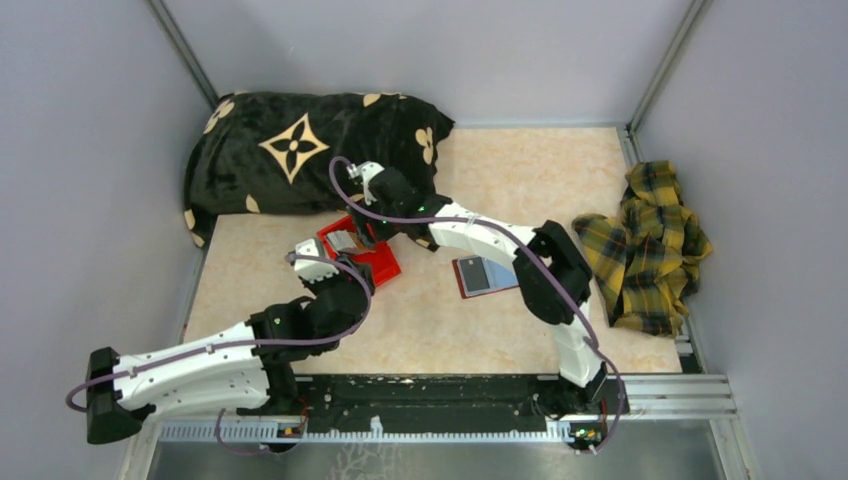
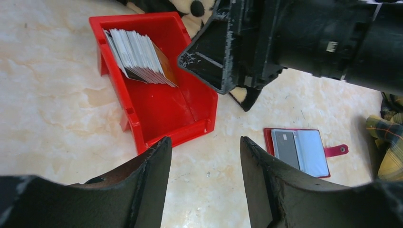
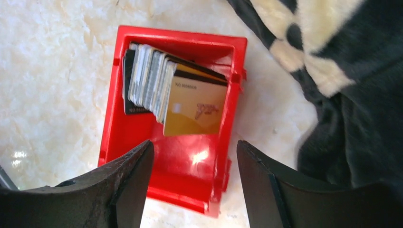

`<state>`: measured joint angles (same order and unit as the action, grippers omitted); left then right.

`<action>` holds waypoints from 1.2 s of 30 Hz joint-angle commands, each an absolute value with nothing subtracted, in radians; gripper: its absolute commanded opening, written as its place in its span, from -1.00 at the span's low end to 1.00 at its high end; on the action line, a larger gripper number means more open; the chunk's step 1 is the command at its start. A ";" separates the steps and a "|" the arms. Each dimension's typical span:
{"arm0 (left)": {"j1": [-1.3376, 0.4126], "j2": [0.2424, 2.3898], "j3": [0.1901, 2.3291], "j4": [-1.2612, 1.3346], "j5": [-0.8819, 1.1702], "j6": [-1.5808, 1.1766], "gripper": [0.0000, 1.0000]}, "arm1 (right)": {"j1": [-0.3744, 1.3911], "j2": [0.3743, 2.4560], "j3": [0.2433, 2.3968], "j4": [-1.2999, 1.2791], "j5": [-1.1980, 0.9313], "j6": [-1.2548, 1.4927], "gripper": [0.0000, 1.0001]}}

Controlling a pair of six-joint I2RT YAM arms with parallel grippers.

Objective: Put the credit cards into the card holder
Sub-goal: Pick up the credit card from the storage box.

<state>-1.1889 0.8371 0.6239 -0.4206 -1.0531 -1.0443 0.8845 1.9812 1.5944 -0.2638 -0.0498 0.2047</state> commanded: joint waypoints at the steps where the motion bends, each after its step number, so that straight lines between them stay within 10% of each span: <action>1: -1.195 0.781 0.594 -0.494 -1.119 -1.072 0.24 | 0.903 2.073 1.749 -0.314 -0.064 0.189 0.30; 36: -1.193 0.707 0.525 -0.489 -1.176 -1.077 0.29 | 0.978 2.099 1.770 -0.188 0.002 0.131 0.23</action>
